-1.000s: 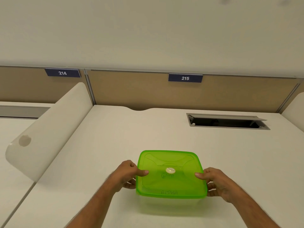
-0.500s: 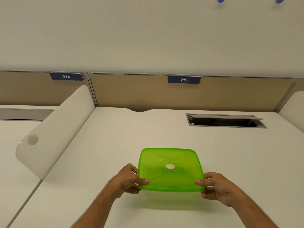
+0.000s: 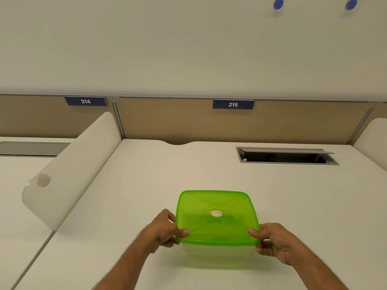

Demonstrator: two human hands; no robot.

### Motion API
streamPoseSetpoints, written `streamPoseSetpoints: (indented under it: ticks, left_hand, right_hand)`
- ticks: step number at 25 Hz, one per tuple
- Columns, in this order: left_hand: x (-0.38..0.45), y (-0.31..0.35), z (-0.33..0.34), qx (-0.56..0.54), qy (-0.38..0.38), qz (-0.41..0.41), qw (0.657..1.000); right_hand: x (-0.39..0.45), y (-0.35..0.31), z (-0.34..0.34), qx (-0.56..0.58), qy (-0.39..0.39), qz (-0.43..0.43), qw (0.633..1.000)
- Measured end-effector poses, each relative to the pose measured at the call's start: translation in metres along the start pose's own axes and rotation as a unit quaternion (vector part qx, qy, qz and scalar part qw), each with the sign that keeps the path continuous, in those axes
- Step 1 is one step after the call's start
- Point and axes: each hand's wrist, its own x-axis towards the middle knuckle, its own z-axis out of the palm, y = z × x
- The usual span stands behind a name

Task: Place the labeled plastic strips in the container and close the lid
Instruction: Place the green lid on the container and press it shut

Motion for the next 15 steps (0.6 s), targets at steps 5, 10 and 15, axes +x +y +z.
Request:
streamPoseSetpoints:
  ticks: [5, 10, 15]
  left_hand:
    - [-0.004, 0.01, -0.006, 0.134, 0.021, 0.029, 0.99]
    - [0.0, 0.023, 0.021, 0.329, 0.172, 0.288, 0.883]
    - [0.02, 0.021, 0.061, 0.486, 0.179, 0.324, 0.792]
  right_hand:
    - [-0.009, -0.009, -0.001, -0.09, 0.05, -0.04, 0.994]
    - [-0.005, -0.019, 0.033, -0.356, 0.226, -0.329, 0.845]
    - [0.014, -0.018, 0.067, -0.597, 0.168, -0.348, 0.703]
